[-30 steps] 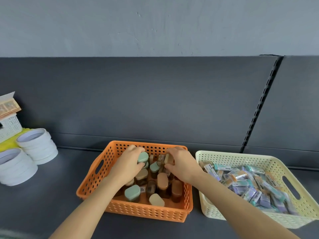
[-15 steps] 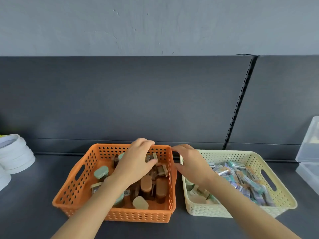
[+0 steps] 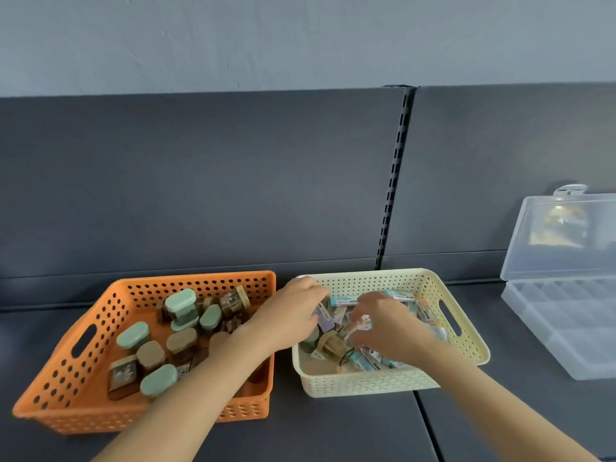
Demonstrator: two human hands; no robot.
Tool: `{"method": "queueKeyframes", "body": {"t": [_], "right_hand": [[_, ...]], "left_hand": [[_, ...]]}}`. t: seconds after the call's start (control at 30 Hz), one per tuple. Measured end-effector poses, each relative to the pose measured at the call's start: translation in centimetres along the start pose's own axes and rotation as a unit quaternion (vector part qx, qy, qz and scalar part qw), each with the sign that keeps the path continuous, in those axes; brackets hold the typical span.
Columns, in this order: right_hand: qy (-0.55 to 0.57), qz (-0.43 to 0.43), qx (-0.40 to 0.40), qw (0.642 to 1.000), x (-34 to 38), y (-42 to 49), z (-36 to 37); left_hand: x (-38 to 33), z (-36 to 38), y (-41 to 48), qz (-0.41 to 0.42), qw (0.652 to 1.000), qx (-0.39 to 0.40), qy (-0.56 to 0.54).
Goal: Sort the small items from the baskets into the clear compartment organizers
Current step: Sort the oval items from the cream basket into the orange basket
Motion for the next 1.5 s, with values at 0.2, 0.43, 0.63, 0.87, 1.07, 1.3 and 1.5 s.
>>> {"method": "queueKeyframes", "body": {"t": [0.2, 0.43, 0.63, 0.87, 1.07, 1.3, 1.5], "right_hand": [[-0.097, 0.024, 0.087, 0.991, 1.2, 1.6, 2.6], [-0.086, -0.009, 0.097, 0.991, 1.0, 1.7, 2.7], [0.049, -0.02, 0.053, 0.997, 0.2, 1.1, 1.4], [0.104, -0.062, 0.018, 0.992, 1.1, 1.4, 0.4], [0.123, -0.053, 0.039, 0.99, 1.5, 2.2, 0.9], [0.106, -0.073, 0.069, 0.989, 2.1, 2.0, 2.0], [0.041, -0.049, 0.036, 0.997, 3.6, 3.6, 3.2]], "left_hand": [[0.5, 0.3, 0.2, -0.017, 1.0, -0.008, 0.01], [0.6, 0.1, -0.8, -0.064, 0.983, 0.046, 0.167], [0.2, 1.0, -0.3, -0.069, 0.977, 0.086, 0.184], [0.4, -1.9, -1.0, -0.116, 0.993, -0.032, 0.003], [1.8, -3.6, -2.3, -0.148, 0.978, -0.127, -0.074], [3.5, -3.2, -3.7, -0.153, 0.967, -0.17, -0.107], [4.3, -2.7, -4.3, -0.149, 0.965, -0.175, -0.127]]}}
Point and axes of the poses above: each hand's wrist, its own y-axis towards the middle knuckle, its own z-axis out of the palm, x = y × z, the point moved 4 cm from there along y, towards the middle knuckle, and after that the axes turned 2 degrees about z, right-handed, at the moved point
